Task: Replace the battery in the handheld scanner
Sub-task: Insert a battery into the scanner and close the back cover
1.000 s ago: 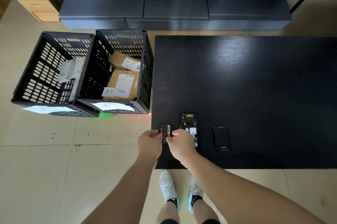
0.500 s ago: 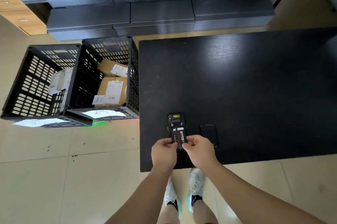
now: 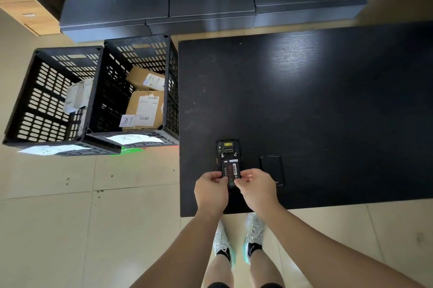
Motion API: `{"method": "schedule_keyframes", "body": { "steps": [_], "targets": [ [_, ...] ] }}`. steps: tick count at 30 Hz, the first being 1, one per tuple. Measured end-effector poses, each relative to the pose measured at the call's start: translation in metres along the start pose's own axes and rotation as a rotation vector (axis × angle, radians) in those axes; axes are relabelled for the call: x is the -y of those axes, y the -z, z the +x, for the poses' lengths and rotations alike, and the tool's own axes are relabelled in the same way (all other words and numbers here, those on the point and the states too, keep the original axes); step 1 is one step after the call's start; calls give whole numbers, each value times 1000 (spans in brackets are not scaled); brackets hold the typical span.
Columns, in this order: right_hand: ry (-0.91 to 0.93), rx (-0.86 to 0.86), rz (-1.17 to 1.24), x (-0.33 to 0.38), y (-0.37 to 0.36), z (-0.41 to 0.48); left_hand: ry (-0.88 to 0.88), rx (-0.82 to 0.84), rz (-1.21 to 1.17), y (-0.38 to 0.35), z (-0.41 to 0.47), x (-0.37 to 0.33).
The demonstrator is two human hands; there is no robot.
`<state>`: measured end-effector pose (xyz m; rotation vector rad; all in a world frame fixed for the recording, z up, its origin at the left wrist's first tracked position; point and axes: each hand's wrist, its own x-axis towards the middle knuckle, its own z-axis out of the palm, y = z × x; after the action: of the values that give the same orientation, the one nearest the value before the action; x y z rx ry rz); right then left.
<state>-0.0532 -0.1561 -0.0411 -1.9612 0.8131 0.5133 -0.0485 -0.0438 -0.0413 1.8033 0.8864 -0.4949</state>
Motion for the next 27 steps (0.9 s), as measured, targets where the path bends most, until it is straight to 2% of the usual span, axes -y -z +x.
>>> {"method": "schedule_keyframes", "body": {
  "steps": [18, 27],
  "targets": [
    [70, -54, -112, 8, -2, 5, -56, -89, 107, -4, 3, -6],
    [63, -75, -25, 1, -3, 5, -124, -105, 184, -6, 5, -3]
  ]
}}
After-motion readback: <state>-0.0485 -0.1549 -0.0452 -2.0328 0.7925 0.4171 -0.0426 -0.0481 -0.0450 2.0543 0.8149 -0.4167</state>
